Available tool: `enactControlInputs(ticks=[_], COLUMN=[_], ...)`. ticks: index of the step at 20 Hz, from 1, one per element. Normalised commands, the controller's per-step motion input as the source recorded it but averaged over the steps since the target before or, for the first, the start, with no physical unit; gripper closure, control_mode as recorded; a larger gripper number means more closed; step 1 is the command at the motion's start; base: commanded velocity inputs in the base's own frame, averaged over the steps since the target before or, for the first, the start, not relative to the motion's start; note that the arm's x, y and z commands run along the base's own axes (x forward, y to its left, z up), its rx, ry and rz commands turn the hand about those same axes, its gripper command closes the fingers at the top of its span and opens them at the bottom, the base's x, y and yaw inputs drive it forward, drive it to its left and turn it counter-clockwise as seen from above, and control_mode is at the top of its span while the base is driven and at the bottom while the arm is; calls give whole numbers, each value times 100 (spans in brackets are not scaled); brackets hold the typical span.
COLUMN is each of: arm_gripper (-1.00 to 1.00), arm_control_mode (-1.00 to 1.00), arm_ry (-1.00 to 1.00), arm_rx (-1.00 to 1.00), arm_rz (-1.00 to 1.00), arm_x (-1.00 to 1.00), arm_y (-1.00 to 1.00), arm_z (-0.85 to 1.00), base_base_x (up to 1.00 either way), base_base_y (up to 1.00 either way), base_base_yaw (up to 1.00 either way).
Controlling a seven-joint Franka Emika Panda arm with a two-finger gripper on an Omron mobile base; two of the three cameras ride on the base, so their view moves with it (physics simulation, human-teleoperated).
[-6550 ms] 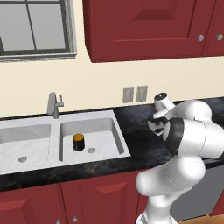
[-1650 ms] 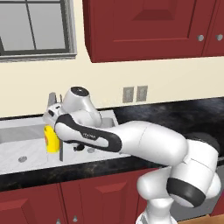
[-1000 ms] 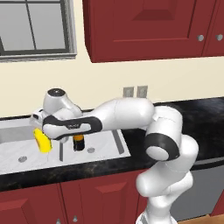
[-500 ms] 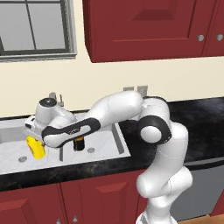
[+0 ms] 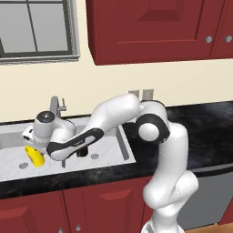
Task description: Move any existing items from the left basin to the right basin for drying. Then move the cup from the counter to the left basin of the sink for washing.
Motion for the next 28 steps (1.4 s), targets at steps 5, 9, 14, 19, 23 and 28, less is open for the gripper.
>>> enactControlInputs(ticks=[5, 9, 14, 19, 23, 28], arm_gripper=[100, 100, 100, 100, 100, 100], arm_control_mode=[-100, -100, -100, -100, -100, -100], arm_ry=[-2, 0, 0, 0, 0, 0], arm_rx=[0, 0, 0, 0, 0, 0], arm_rz=[0, 0, 0, 3, 4, 3], arm_x=[11, 18, 27, 34, 31, 23], arm_y=[3, 0, 3, 18, 20, 18], arm_z=[-19, -17, -18, -17, -24, -21], base_base_x=[0, 0, 0, 0, 0, 0], base_base_y=[0, 0, 0, 0, 0, 0], base_base_yaw=[0, 0, 0, 0, 0, 0])
